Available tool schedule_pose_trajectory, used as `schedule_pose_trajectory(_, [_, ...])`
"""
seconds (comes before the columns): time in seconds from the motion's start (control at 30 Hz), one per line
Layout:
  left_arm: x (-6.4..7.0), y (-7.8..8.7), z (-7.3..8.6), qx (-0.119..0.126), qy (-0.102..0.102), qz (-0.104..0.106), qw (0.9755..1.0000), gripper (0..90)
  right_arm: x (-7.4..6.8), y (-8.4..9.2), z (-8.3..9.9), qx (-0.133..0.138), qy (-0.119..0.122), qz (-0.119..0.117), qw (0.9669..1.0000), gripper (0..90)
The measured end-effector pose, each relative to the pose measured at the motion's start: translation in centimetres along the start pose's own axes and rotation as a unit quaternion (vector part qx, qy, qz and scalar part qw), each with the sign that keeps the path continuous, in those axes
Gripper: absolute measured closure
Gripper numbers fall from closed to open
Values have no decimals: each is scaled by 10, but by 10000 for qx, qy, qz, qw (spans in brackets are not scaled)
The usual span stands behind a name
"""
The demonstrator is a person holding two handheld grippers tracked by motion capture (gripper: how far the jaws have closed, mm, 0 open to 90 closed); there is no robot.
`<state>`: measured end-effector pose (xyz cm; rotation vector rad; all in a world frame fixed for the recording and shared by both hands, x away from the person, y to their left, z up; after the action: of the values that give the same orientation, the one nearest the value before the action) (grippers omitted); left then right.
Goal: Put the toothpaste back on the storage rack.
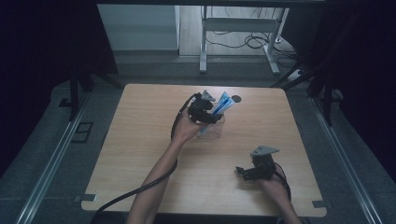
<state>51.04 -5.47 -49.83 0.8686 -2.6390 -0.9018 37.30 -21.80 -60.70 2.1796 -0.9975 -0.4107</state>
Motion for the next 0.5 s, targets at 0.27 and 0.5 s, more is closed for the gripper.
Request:
schedule_pose_trajectory(0.27, [1,4,-1,8,64,-47,10000,240,0,0,0,1,6,2,10000,44])
schedule_pose_trajectory(0.5, [3,10,-1,59,89,-34,9999,166,0,0,0,-1,2,0,10000,44])
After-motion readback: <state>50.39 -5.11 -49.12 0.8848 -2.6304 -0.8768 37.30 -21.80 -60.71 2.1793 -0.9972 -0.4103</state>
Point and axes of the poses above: each handheld gripper's, and its own axes: y roughly backward along the jaws, z roughly out of its underside, x roughly to its right, the point moved 9 cm from there along -y, roughly forward along the jaws
